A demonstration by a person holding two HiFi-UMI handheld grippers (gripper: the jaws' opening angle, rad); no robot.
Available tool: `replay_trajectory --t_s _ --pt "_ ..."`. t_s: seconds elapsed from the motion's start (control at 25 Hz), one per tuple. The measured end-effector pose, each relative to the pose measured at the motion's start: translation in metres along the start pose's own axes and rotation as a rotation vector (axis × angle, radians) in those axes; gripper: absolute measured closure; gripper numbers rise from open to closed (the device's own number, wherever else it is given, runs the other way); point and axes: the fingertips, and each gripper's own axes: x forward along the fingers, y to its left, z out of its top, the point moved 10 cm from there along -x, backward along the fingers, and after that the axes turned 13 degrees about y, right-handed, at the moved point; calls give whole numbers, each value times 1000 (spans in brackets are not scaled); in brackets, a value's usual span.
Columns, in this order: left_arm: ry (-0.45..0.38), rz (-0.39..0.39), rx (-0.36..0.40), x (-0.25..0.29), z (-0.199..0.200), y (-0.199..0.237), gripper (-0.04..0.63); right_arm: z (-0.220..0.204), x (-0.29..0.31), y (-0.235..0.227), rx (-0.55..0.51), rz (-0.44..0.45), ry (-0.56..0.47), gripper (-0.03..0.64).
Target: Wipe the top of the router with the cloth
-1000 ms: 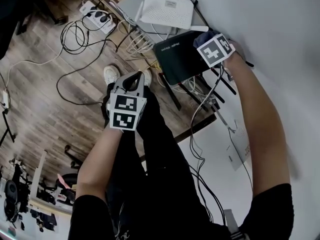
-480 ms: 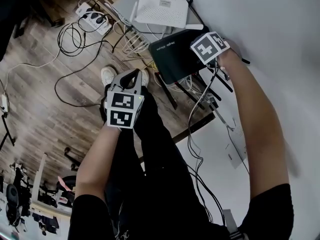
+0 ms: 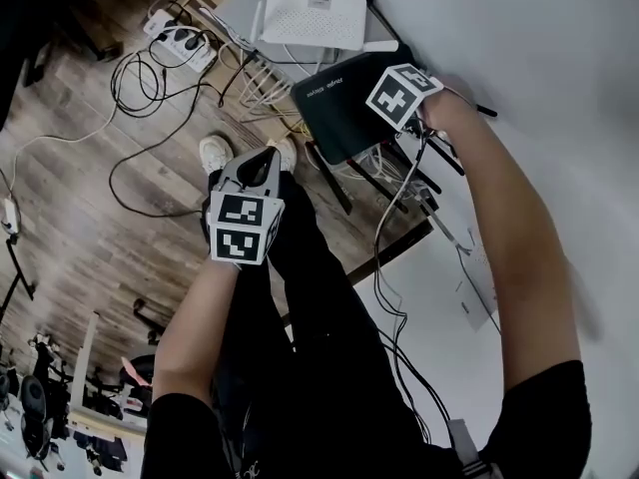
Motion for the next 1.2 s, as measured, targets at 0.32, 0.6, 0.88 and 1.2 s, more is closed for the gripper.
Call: replay_trajectory --t_s 0.32,0.6,0.88,1.2 --pt "-13 -5 -24 2 1 2 595 1 -4 3 -33 57 -3 603" --pt "-24 -3 -31 1 1 2 595 3 -11 3 -2 168 -71 603" --pt "-35 -2 -70 -4 -6 9 595 10 -22 21 -40 223 -124 603" --pt "-19 -6 -43 -10 -18 25 595 16 -32 45 -70 277 -189 603"
